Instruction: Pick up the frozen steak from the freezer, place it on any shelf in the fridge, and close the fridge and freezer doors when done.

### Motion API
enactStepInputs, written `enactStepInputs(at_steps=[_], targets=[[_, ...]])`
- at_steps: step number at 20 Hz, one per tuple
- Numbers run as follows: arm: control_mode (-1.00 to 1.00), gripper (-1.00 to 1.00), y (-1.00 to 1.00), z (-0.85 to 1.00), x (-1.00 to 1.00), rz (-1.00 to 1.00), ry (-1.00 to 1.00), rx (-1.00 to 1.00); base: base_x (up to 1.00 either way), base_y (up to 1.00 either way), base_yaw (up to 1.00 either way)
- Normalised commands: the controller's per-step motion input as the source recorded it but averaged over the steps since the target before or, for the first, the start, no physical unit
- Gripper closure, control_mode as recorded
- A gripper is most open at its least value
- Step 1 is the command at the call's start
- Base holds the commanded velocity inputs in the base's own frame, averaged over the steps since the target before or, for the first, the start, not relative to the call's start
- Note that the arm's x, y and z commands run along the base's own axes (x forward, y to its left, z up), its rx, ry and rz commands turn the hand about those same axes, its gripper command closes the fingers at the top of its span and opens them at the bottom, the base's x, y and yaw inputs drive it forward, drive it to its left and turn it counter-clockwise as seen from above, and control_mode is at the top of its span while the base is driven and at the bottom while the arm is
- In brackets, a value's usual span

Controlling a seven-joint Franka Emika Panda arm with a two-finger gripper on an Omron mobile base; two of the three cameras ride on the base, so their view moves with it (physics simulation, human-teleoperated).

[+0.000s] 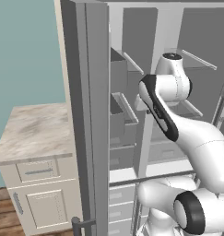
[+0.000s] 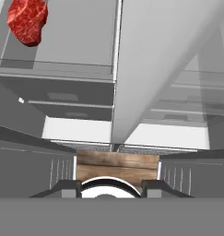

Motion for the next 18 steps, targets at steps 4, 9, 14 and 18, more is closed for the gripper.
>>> enactStepInputs(at_steps=[4, 9, 14, 18], targets=[[-1.0, -1.0, 0.02, 0.0, -0.11, 0.0, -0.02, 0.01, 0.0, 0.0, 0.0], [-1.0, -1.0, 0.42, -0.11, -0.03, 0.0, -0.19, 0.02, 0.0, 0.0, 0.0], [-1.0, -1.0, 0.45, -0.25, 0.0, 0.0, -0.25, 0.09, 0.0, 0.0, 0.0], [-1.0, -1.0, 0.26, -0.26, 0.0, 0.0, -0.2, 0.12, 0.0, 0.0, 0.0]])
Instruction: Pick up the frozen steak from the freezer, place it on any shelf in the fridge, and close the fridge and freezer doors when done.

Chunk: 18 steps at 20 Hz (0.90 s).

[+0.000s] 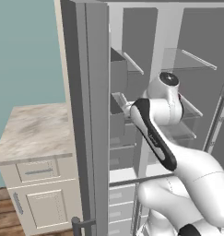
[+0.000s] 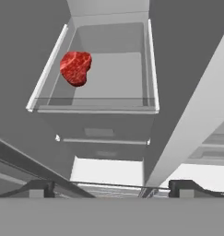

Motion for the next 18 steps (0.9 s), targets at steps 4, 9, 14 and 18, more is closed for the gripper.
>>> enactStepInputs(at_steps=[4, 9, 14, 18], targets=[[-1.0, -1.0, 0.08, -0.26, 0.0, 0.0, -0.14, 0.07, 0.0, 0.0, 0.0], [-1.0, -1.0, 0.13, -0.09, 0.08, 0.0, -0.12, 0.02, 0.0, 0.0, 0.0], [-1.0, -1.0, 0.17, -0.01, 0.27, 0.0, -0.07, 0.0, 0.0, 0.0, 0.0], [-1.0, -1.0, 0.06, -0.03, 0.27, 0.05, -0.07, 0.0, 0.0, 0.0, 0.0]])
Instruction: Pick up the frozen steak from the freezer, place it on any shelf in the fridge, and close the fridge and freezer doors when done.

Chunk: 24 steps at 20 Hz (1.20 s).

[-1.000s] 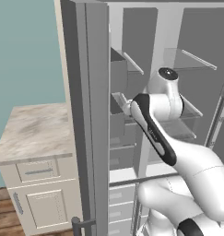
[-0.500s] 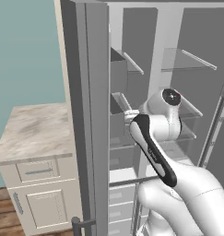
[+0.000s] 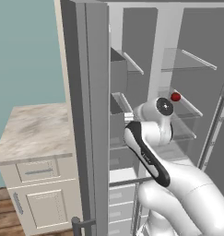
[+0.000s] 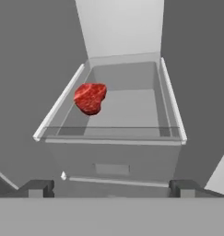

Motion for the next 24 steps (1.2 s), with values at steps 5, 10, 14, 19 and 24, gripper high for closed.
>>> enactStepInputs(at_steps=[5, 10, 14, 19, 24], targets=[[-1.0, -1.0, 0.1, -0.01, 0.3, 0.08, -0.08, -0.06, 0.0, 0.0, 0.0], [-1.0, -1.0, 0.21, 0.0, 0.3, 0.09, -0.05, -0.1, 0.0, 0.0, 0.0], [-1.0, -1.0, 0.25, -0.01, 0.31, 0.04, 0.0, -0.09, 0.0, 0.0, 0.0], [-1.0, -1.0, 0.11, -0.09, 0.29, 0.0, 0.01, -0.05, 0.0, 0.0, 0.0], [-1.0, -1.0, 0.01, -0.2, 0.27, 0.0, 0.03, -0.01, 0.0, 0.0, 0.0]])
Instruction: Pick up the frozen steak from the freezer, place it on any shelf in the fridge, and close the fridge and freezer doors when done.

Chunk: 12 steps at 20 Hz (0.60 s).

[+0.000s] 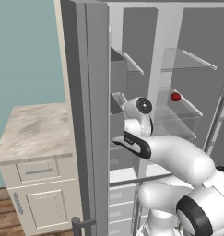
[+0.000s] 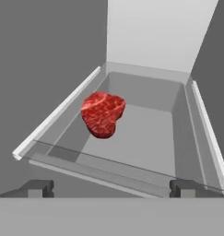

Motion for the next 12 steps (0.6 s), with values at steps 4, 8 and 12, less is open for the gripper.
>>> enactStepInputs(at_steps=[4, 8, 12], targets=[[-1.0, -1.0, 0.07, -0.08, 0.41, 0.0, 0.06, 0.0, 0.0, 0.0, 0.0], [-1.0, -1.0, 0.08, -0.04, 0.51, 0.0, 0.11, 0.0, 0.0, 0.0, 0.0], [-1.0, -1.0, 0.08, -0.07, 0.42, 0.0, 0.15, 0.0, 0.0, 0.0, 0.0]])
